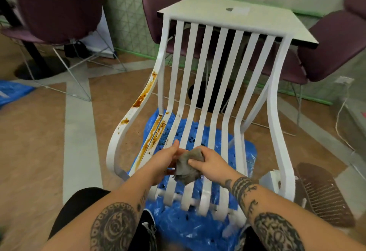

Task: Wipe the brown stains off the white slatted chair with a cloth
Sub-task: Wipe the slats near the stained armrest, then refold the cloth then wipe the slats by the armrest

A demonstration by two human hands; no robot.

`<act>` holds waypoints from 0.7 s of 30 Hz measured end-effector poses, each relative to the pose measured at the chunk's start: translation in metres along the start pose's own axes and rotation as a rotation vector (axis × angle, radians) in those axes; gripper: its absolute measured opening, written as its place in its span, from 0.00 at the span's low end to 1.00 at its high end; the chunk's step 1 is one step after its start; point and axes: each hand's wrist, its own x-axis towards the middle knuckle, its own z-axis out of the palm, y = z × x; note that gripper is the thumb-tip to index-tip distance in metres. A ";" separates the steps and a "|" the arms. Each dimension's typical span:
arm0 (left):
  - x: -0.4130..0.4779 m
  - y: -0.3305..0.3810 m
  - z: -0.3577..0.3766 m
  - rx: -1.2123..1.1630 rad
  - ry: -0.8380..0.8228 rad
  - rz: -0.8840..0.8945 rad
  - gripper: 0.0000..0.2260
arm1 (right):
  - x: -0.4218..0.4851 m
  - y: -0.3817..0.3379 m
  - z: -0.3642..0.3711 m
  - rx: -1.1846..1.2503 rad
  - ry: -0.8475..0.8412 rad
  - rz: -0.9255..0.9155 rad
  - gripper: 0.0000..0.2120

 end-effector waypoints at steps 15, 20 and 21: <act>-0.026 0.032 0.041 0.026 0.065 0.223 0.07 | -0.032 -0.032 -0.073 0.201 0.329 0.032 0.10; -0.039 0.034 0.056 0.073 0.131 0.214 0.06 | -0.036 -0.037 -0.080 0.180 0.385 0.030 0.08; -0.044 0.034 0.056 0.056 0.120 0.211 0.06 | -0.036 -0.039 -0.080 0.212 0.378 0.026 0.07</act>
